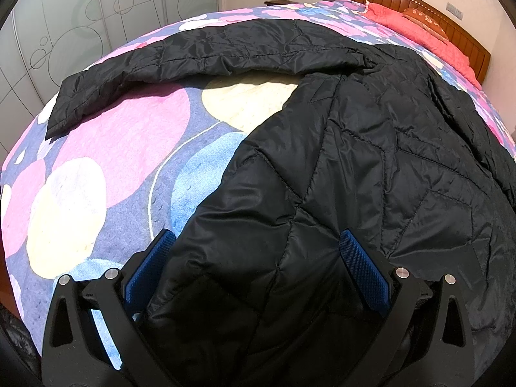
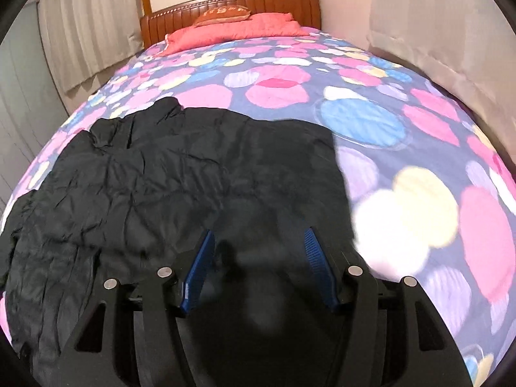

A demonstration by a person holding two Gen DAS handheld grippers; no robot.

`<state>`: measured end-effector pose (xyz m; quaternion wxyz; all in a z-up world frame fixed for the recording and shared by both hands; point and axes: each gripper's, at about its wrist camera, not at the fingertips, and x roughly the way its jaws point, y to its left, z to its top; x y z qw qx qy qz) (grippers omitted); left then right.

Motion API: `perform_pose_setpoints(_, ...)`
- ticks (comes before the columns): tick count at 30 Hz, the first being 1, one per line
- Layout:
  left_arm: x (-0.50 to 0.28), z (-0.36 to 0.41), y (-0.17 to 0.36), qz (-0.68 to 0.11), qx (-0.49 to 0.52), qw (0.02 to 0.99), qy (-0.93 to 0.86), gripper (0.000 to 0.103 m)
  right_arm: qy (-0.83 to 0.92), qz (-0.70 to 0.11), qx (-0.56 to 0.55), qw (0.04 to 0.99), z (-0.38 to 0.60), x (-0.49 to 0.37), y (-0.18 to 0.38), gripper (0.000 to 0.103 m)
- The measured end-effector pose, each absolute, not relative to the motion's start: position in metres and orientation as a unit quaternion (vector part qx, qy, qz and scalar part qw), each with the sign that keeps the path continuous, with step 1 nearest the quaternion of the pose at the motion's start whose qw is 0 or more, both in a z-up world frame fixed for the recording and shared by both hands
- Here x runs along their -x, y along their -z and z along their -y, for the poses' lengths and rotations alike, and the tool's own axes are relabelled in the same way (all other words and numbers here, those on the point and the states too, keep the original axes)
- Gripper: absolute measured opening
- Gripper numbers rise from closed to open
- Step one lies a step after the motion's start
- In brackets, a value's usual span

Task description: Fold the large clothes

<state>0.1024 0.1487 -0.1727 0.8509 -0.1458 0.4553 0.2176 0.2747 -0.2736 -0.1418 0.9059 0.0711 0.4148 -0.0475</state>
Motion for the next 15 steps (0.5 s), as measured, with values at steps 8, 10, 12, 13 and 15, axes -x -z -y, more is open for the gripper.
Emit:
perform_pose_setpoints(8,-0.102,-0.149,0.173,-0.455,0.145,0.851,-0.218,0.101,0.059,-0.421,-0.091,0.9,0.288,-0.244,0.151,0.058)
perform_pose_setpoints(10,-0.102,-0.149,0.173,-0.455,0.145,0.851,-0.218,0.101,0.056,-0.426,-0.092,0.898,0.284,-0.241,0.155,0.058)
perform_pose_setpoints(12,-0.102,-0.148,0.173,-0.455,0.145,0.851,-0.218,0.101,0.052,-0.426,-0.092,0.899,0.281,-0.239,0.157,0.058)
perform_pose_setpoints(13,-0.102,-0.149,0.173,-0.455,0.145,0.851,-0.218,0.101,0.052,-0.426,-0.087,0.899,0.277,-0.238,0.159,0.058)
perform_pose_setpoints(15,-0.102,-0.148,0.173,-0.455,0.145,0.851,-0.218,0.101,0.045,-0.424,-0.082,0.901,0.27,-0.237,0.157,0.058)
